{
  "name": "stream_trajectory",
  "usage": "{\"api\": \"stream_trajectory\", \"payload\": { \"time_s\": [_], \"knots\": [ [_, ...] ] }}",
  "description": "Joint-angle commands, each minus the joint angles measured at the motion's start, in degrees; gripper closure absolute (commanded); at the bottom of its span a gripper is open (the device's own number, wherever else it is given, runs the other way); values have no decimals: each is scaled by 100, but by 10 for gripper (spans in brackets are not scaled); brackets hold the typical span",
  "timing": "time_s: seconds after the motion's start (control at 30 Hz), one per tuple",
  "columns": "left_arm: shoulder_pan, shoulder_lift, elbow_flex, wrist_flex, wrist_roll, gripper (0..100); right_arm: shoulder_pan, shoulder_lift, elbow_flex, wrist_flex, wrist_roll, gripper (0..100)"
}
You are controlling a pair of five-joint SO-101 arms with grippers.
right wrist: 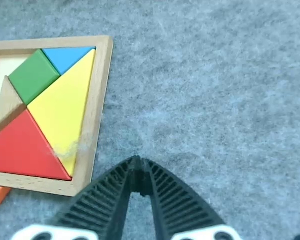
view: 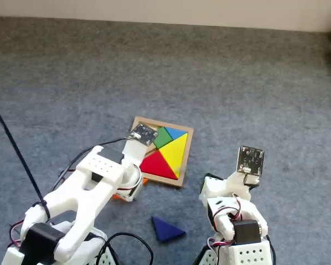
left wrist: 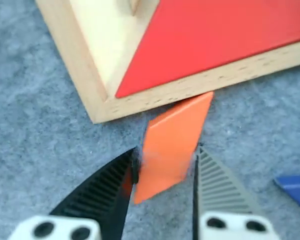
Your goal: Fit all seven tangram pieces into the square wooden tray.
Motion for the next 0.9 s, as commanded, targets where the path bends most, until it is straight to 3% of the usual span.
{"api": "stream_trajectory", "payload": {
  "time_s": [0.0,0.17,0.3,0.47,0.6,0.87],
  "knots": [
    [-57,-75,-136,-44,-53,893,84,-48,787,57,62,994],
    [-48,-321,-453,149,-246,933,84,-48,787,57,62,994],
    [-4,-1376,-382,457,-237,935,84,-48,787,57,62,994],
    [207,-2818,224,431,-211,933,84,-48,787,57,62,994],
    [-4,-3073,435,185,-202,932,84,-48,787,57,62,994],
    [-101,-2448,382,141,211,758,84,-48,787,57,62,994]
  ]
}}
